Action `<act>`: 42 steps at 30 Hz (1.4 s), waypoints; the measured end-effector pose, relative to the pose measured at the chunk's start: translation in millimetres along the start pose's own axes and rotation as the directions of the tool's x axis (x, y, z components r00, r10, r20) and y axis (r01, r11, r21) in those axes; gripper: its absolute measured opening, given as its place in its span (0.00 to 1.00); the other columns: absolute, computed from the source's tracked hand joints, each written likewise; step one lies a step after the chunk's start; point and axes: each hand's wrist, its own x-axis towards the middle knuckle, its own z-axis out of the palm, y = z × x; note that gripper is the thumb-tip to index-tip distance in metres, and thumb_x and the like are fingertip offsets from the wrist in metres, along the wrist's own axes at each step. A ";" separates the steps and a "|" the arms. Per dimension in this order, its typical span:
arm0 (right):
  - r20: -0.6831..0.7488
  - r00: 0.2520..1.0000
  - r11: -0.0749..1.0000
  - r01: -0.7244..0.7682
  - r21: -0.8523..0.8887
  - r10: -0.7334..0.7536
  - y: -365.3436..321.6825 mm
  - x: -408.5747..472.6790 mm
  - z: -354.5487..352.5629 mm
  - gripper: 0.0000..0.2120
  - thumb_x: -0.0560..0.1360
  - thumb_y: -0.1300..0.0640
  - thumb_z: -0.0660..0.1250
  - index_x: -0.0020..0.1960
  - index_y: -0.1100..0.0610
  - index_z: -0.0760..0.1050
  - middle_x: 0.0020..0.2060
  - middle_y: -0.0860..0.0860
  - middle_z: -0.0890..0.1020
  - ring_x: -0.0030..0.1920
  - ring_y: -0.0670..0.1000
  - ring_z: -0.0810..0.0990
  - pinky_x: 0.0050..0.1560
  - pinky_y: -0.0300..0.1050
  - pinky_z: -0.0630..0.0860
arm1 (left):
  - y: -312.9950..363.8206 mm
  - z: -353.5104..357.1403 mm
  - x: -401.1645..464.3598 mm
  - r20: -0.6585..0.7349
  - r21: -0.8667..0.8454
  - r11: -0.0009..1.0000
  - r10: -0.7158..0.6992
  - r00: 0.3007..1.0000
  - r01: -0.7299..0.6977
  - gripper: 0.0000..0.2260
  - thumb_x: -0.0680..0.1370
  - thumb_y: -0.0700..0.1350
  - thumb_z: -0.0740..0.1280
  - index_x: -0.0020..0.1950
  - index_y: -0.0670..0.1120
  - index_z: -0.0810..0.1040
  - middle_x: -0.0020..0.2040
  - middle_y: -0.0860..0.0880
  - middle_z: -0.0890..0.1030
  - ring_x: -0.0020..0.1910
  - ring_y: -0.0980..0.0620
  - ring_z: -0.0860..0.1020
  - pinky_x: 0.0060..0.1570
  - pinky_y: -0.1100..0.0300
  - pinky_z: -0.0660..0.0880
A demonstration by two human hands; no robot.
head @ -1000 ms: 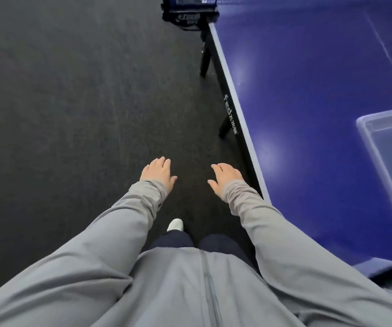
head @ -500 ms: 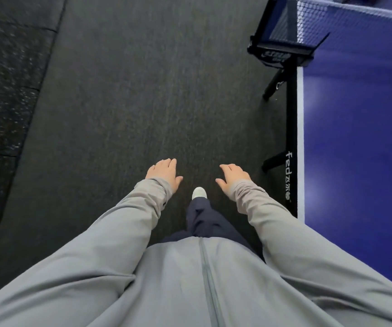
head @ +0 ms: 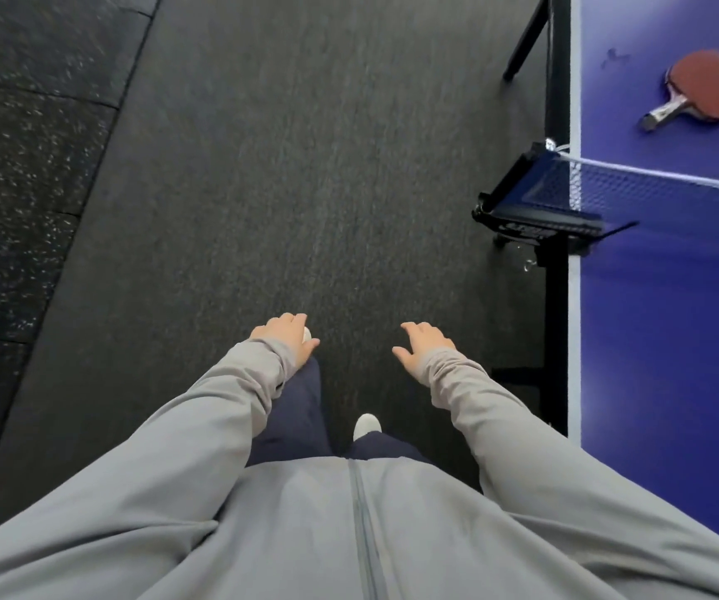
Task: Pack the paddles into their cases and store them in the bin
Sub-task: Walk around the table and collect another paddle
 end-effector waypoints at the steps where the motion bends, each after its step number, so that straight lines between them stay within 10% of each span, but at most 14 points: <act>1: 0.002 1.000 1.000 -0.009 0.002 0.009 -8.4 11.3 -11.3 0.25 0.78 0.47 0.56 0.73 0.54 0.57 0.69 0.55 0.67 0.69 0.56 0.66 0.67 0.54 0.66 | -4.1 -12.9 14.4 0.004 0.002 1.000 0.010 1.000 -0.010 0.25 0.79 0.56 0.58 0.72 0.47 0.61 0.69 0.46 0.68 0.68 0.44 0.67 0.62 0.48 0.67; 18: 0.069 0.981 0.962 -0.190 0.196 0.180 -72.8 168.3 -181.0 0.20 0.79 0.48 0.54 0.68 0.54 0.64 0.65 0.54 0.71 0.66 0.56 0.69 0.65 0.53 0.67 | -52.4 -228.3 231.6 0.159 0.194 0.968 0.127 0.979 -0.157 0.24 0.80 0.53 0.58 0.73 0.44 0.63 0.70 0.43 0.68 0.69 0.44 0.67 0.68 0.54 0.64; 42: 0.135 0.796 0.568 -0.527 0.632 0.590 27.9 345.9 -401.7 0.21 0.79 0.48 0.55 0.69 0.53 0.63 0.65 0.55 0.71 0.65 0.58 0.71 0.65 0.52 0.68 | 212.2 -481.4 499.4 0.309 0.428 0.708 0.470 0.827 -0.562 0.23 0.78 0.56 0.58 0.70 0.46 0.65 0.68 0.45 0.69 0.68 0.44 0.68 0.66 0.51 0.66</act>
